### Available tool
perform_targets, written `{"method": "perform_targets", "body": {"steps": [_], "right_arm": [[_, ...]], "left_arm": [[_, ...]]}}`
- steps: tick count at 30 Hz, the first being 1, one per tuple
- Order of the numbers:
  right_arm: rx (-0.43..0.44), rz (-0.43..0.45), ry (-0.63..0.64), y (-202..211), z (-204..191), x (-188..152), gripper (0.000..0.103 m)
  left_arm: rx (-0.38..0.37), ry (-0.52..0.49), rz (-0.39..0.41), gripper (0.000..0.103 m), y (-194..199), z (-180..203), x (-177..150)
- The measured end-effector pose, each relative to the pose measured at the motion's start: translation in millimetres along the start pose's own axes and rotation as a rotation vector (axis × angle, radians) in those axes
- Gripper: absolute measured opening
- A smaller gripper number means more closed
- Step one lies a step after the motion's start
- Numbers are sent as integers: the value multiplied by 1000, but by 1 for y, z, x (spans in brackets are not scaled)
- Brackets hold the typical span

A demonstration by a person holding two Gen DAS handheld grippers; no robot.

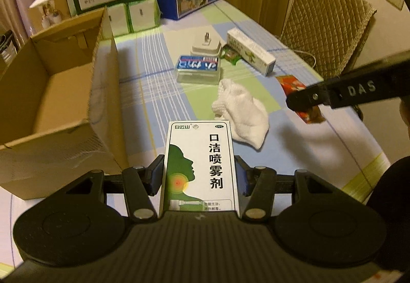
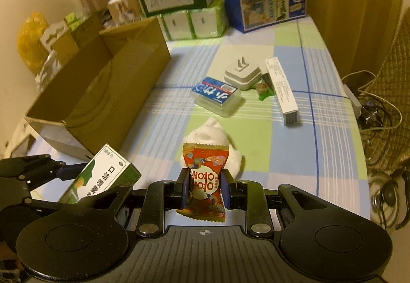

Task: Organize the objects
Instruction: 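Carry the spray box and candy packet into the cardboard box, open both tools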

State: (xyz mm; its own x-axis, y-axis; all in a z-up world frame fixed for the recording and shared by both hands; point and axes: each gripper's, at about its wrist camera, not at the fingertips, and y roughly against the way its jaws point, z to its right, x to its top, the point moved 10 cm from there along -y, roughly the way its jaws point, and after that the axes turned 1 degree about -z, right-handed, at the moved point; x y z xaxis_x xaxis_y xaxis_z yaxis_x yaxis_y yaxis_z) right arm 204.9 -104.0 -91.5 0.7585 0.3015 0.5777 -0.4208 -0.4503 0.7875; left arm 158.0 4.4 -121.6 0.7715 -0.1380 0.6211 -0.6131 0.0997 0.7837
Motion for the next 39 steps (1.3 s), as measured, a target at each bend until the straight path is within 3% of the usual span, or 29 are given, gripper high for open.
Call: {"method": "perform_targets", "body": {"steps": [6,19,39], "right_arm": [[-4,55,-33,31,-17,-3,22],[12,110,31,67,-76,-4,22],[106,88,194,22,-186,42,22]], "left_arm": [[10,8,46,50,30,-7,9],[37,24,134,50,90,-32,14],[159,104,173,50,131,-159,26]]}}
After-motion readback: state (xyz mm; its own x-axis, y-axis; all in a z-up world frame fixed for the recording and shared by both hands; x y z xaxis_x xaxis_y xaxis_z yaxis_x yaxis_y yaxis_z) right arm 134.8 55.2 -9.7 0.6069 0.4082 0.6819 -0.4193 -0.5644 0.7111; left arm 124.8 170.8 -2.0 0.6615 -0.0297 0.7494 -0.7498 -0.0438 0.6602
